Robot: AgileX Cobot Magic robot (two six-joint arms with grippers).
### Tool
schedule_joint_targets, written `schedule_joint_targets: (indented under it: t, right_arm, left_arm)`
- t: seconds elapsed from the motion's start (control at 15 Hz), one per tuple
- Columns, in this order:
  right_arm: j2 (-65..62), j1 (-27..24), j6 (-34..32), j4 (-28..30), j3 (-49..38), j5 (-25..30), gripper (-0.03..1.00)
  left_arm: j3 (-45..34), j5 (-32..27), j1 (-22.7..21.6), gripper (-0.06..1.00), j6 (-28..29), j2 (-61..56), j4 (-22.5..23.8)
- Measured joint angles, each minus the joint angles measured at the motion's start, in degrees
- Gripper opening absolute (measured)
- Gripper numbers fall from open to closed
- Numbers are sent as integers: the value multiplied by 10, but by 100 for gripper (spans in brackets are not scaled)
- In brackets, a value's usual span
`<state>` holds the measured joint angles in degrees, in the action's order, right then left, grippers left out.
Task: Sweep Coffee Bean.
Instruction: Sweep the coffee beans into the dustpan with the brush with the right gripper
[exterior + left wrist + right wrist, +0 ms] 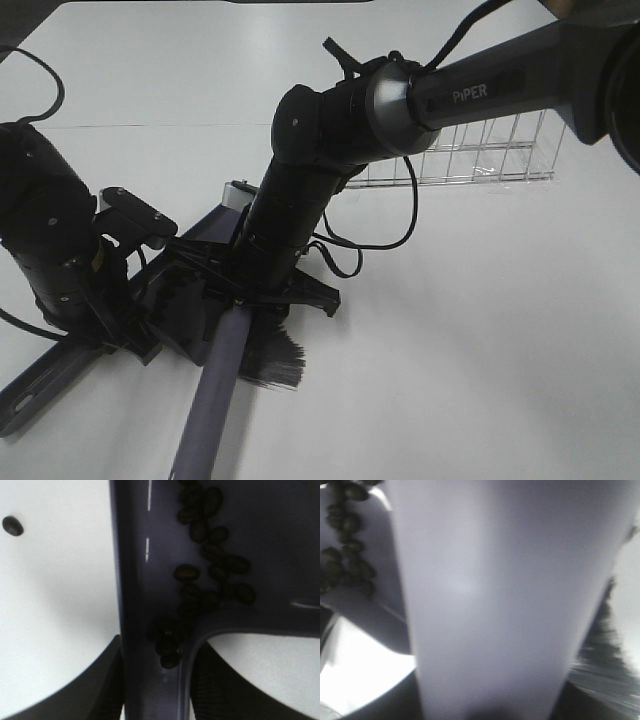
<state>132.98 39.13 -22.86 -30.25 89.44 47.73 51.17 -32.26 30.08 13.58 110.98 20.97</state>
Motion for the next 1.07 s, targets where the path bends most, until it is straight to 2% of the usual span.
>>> schedule_joint_targets:
  t: [0.2, 0.33, 0.47, 0.53, 0.8, 1.07]
  right_arm:
    - [3, 2, 26, -17, 32, 11, 33]
    - [11, -1, 45, 16, 77, 44, 33]
    - [11, -1, 41, 7, 117, 17, 33]
    - [10, -1, 42, 9, 129, 26, 33]
    - [11, -1, 41, 28, 147, 47, 33]
    - [-18, -30, 41, 56, 157, 65, 33]
  left_arm:
    - [0, 0, -1, 32, 4, 0, 0]
    - [0, 1, -6, 32, 9, 0, -1]
    - [0, 2, -2, 32, -5, 0, 11]
    - [0, 2, -2, 32, -3, 0, 9]
    - [0, 2, -2, 32, -2, 0, 9]
    - [0, 4, 1, 32, -14, 0, 11]
